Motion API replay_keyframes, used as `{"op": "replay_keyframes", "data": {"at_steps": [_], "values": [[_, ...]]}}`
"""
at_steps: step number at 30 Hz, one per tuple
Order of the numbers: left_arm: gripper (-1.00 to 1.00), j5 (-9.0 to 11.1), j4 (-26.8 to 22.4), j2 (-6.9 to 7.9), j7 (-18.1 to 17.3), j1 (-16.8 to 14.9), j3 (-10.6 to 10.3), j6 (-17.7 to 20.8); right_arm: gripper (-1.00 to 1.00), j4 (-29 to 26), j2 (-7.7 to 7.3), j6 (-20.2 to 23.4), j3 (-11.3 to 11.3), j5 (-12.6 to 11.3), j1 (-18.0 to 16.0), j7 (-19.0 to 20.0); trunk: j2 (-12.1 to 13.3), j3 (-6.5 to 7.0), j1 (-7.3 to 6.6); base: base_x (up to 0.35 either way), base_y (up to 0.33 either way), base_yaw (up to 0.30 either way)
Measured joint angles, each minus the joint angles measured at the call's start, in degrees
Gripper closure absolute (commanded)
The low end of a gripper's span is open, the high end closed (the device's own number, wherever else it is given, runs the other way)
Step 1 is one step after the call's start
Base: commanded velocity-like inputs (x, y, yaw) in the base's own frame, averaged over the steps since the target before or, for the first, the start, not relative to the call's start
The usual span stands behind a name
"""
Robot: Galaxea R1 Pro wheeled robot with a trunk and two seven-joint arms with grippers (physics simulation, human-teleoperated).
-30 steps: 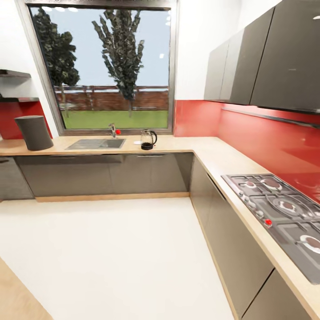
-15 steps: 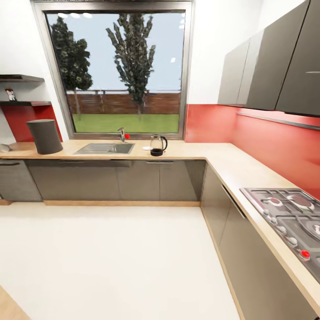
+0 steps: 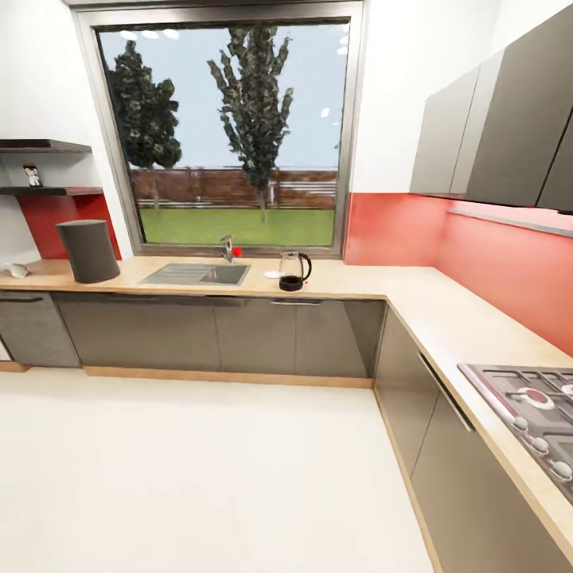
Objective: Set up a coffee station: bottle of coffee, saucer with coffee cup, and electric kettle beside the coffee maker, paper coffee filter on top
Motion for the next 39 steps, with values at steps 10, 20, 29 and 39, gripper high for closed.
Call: {"op": "replay_keyframes", "data": {"at_steps": [10, 20, 29, 39], "values": [[-1.00, 0.0, 0.0, 0.00, 0.0, 0.0, 0.1, 0.0, -1.00, 0.0, -0.08, 0.0, 0.1, 0.2, 0.0, 0.1, 0.0, 0.02, 0.00, 0.338, -0.078, 0.001], [-1.00, 0.0, 0.0, 0.00, 0.0, 0.0, 0.1, 0.0, -1.00, 0.0, -0.09, 0.0, 0.0, 0.2, 0.0, 0.1, 0.0, 0.02, 0.00, 0.339, -0.013, 0.000], [-1.00, 0.0, 0.0, 0.00, 0.0, 0.0, 0.1, 0.0, -1.00, 0.1, -0.09, 0.0, -0.1, 0.1, 0.0, 0.0, 0.0, 0.02, 0.00, 0.339, 0.000, 0.101], [-1.00, 0.0, 0.0, 0.00, 0.0, 0.0, 0.1, 0.0, -1.00, 0.1, -0.09, 0.0, -0.1, 0.1, 0.0, 0.0, 0.0, 0.02, 0.00, 0.339, 0.000, 0.256]]}}
